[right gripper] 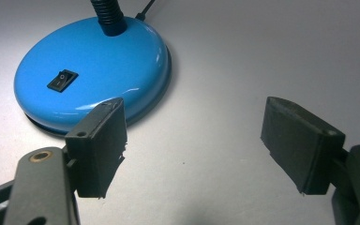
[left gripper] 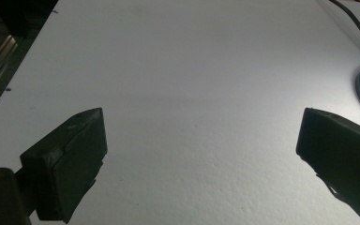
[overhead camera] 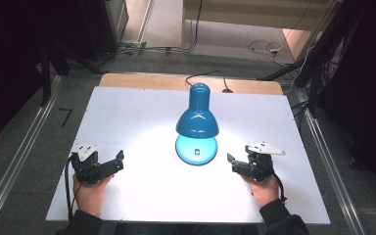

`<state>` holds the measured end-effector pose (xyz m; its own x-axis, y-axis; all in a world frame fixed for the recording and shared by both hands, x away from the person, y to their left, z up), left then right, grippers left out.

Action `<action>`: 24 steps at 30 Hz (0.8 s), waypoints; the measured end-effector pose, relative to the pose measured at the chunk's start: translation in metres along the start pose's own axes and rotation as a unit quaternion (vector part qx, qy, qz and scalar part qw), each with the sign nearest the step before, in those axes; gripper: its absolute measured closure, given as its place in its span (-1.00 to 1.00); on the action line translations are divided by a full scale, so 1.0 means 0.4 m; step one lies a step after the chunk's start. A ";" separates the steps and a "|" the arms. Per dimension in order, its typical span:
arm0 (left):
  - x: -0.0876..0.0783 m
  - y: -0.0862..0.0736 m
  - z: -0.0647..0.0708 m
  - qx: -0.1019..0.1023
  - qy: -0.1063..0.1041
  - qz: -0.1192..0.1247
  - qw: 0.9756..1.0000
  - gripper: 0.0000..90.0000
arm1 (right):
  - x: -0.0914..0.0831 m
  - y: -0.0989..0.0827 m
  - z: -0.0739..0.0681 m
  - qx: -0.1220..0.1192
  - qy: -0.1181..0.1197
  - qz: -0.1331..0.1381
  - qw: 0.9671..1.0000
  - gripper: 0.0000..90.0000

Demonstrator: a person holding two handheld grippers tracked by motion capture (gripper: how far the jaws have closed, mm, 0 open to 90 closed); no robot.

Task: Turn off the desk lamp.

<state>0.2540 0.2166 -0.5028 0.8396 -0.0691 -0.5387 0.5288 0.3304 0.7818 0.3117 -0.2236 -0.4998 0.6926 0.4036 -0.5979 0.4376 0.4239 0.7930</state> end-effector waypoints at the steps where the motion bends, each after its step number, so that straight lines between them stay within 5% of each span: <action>1: 0.000 0.000 0.000 0.000 0.000 0.000 1.000 -0.95 | 0.002 0.001 -0.003 0.000 0.002 0.000 1.000 -0.52; 24: -0.002 0.000 -0.001 0.001 0.000 0.000 1.000 -0.92 | 0.029 0.021 -0.044 -0.015 0.017 0.000 1.000 -0.52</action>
<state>0.2532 0.2172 -0.5026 0.8398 -0.0682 -0.5385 0.5285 0.3290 0.7826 0.3134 -0.2010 -0.5021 0.6718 0.4307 -0.6027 0.4206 0.4480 0.7889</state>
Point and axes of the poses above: each handheld gripper's, and its own axes: x roughly forward along the jaws, y roughly out of its top, z roughly to its right, the point moved 3 cm from there along x, roughly forward along the jaws, and after that the axes turned 12 degrees about -x, right-handed, at the moved point
